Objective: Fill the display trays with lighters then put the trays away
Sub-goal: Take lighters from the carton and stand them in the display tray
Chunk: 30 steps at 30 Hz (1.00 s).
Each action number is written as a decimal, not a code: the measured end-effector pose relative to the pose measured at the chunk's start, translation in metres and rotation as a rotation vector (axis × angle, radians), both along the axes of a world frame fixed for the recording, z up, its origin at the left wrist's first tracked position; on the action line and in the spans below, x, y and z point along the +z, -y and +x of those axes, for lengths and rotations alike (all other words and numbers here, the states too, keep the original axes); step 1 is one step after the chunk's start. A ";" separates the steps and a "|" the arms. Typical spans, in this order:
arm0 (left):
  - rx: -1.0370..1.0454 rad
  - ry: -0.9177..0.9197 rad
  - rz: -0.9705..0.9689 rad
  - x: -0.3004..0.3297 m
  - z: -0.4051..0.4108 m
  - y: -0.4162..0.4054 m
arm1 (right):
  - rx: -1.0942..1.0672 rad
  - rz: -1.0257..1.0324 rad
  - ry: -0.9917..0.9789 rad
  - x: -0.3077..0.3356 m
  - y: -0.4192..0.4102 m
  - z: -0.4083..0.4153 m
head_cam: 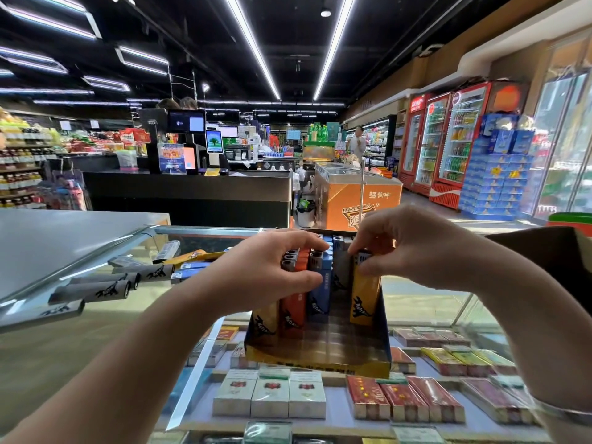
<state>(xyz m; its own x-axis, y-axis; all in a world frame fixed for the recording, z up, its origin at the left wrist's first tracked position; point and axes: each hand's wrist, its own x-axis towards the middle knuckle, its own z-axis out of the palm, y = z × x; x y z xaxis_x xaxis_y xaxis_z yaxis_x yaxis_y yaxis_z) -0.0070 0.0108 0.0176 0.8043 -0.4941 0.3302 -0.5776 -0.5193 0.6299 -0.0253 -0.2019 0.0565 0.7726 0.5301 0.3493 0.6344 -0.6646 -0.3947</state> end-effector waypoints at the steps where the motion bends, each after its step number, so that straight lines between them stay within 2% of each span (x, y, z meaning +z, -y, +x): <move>1: 0.002 0.001 0.003 0.000 0.000 0.000 | -0.008 -0.017 0.014 0.000 0.000 0.000; 13: 0.031 0.014 0.027 0.000 -0.001 0.002 | -0.025 -0.123 0.029 -0.005 0.000 0.006; 19: 0.035 0.038 0.027 0.001 -0.001 0.002 | -0.016 -0.021 -0.094 -0.013 -0.001 0.016; 25: 0.072 0.056 0.015 0.001 -0.003 0.002 | -0.077 -0.016 -0.204 -0.028 -0.003 0.027; 28: 0.170 0.161 0.034 0.003 -0.004 0.003 | -0.103 0.020 -0.156 -0.034 -0.007 0.032; 30: 0.215 0.234 -0.043 0.005 -0.006 0.003 | -0.113 0.076 -0.131 -0.037 -0.010 0.034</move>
